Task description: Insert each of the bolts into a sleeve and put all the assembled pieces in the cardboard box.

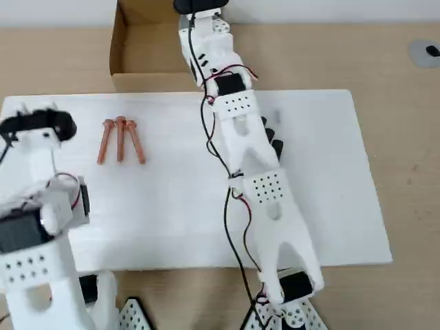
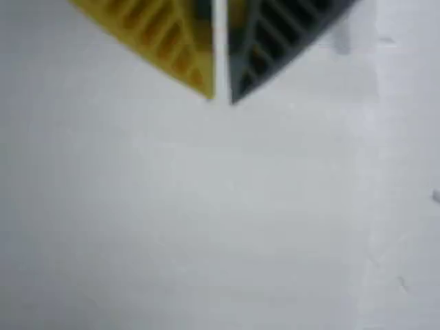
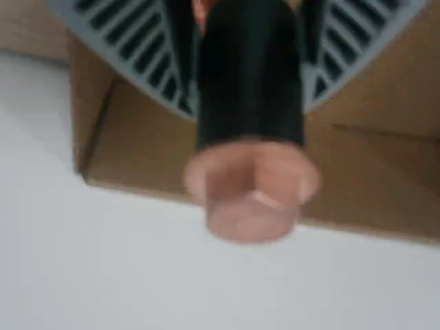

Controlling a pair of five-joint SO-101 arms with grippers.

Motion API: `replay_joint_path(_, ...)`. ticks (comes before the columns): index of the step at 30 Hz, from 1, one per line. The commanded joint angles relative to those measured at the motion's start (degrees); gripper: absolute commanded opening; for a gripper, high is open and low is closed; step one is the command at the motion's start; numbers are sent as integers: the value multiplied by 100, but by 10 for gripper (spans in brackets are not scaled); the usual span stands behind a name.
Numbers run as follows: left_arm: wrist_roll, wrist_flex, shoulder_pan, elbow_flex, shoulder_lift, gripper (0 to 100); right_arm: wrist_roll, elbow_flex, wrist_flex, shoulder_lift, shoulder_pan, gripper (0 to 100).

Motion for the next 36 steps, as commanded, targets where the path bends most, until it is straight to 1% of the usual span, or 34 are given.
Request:
replay_joint_path(1,-114,-53,-70,290,-593,13,44,-804,334,-13,101,54)
replay_joint_path(4,-149,-44,-70,519,-1068,14,44,-866,765,57,66,130)
replay_joint_path(6,-237,123,-70,563,-1305,14,44,-875,1020,66,13,161)
replay_joint_path(11,-571,369,-105,607,-1763,14,35,-875,1152,66,-31,181)
replay_joint_path(14,-563,360,-114,607,-1868,14,35,-875,1152,57,-48,181)
replay_joint_path(17,-334,281,-114,589,-1851,14,35,-884,1187,40,-57,181)
replay_joint_path(19,-123,79,-114,598,-1842,14,26,-1033,1442,31,-57,181)
replay_joint_path(21,44,-88,-79,580,-1833,16,18,-1209,1925,22,-57,178)
replay_joint_path(23,246,-211,-70,607,-1763,47,35,-1182,2620,-119,-57,179)
replay_joint_path(25,281,-246,-70,589,-1473,104,35,-1182,3358,-435,-57,179)
replay_joint_path(27,290,-440,-79,563,-954,132,18,-1174,3903,-725,-31,179)
replay_joint_path(30,316,-941,-79,448,57,132,35,-1174,4633,-1138,-31,178)
replay_joint_path(32,501,-1266,-79,193,813,132,44,-1174,5213,-1464,-31,178)
replay_joint_path(36,870,-1477,-62,-747,2281,132,44,-1182,6374,-2237,-31,178)
